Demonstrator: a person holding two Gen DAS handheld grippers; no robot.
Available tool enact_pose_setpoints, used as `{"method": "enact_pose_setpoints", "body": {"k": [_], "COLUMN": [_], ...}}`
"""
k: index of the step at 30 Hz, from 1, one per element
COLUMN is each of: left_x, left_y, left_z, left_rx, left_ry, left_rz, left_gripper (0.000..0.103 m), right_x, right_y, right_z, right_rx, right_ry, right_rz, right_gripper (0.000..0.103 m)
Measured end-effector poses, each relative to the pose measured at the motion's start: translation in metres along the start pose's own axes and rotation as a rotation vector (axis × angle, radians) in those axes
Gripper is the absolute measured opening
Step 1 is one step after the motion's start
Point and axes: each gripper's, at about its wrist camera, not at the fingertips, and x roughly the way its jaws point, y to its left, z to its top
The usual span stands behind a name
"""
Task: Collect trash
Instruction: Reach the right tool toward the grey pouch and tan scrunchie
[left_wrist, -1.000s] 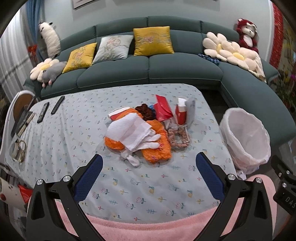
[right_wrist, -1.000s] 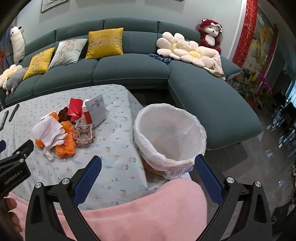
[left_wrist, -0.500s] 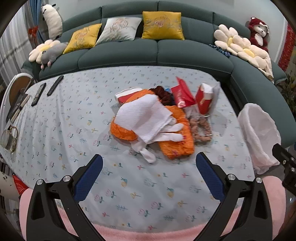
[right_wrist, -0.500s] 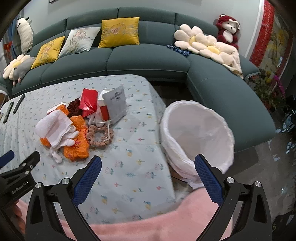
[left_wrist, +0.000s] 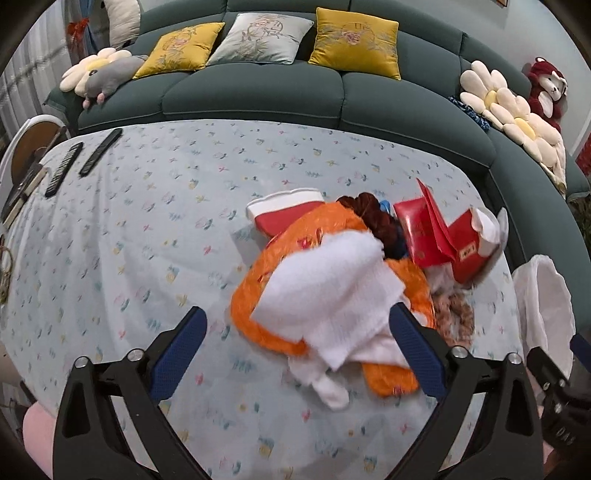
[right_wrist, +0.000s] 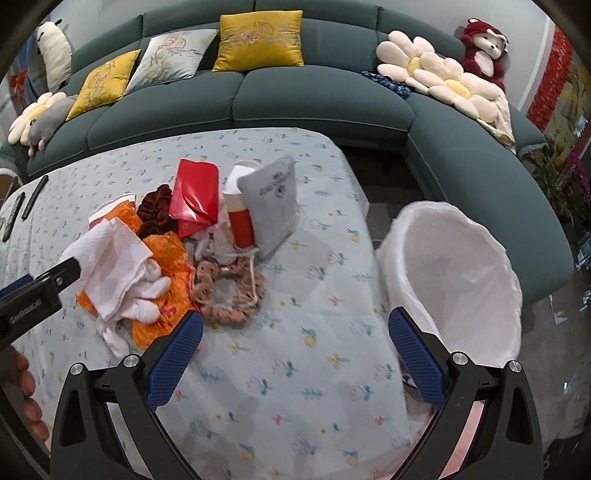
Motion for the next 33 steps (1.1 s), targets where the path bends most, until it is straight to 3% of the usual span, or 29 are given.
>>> {"method": "enact_pose_setpoints", "body": {"k": [8,11,15,21,26,29,33], "left_x": [0.021,0.024,0.024,0.014,0.005,-0.001,-0.009], "left_y": [-0.008,-0.010,-0.011,-0.013,-0.018,-0.019,-0.018], "left_z": [0.006,0.004,0.004,0.004,0.002,-0.001,-0.004], "left_rx": [0.021,0.022,0.024,0.019,0.039,0.043,0.038], "left_ry": [0.044,0.065,0.069,0.055,0.040,0.032,0.028], "left_rz": [-0.048,-0.064,-0.068,-0.087,-0.089,-0.096,-0.105], "left_gripper": [0.052,0.029,0.012,0.005,0.004,0.003,0.003], "right_x": [0.037,0.051,0.069,0.091,0.103,0.097,0.081], "right_y": [0.016,0.022,0.027,0.028,0.024,0.020,0.016], "right_z": [0.014,0.017,0.020,0.014,-0.004,-0.013,-0.025], "right_rx": [0.000,-0.002,0.010,0.020,0.023,0.039,0.048], "right_ry": [0.037,0.058,0.080,0.137,0.207,0.210,0.208], "right_rz": [0.015,0.018,0.009,0.019,0.048,0.080,0.123], "right_gripper": [0.095,0.086,0.075,0.057,0.027,0.018,0.014]}}
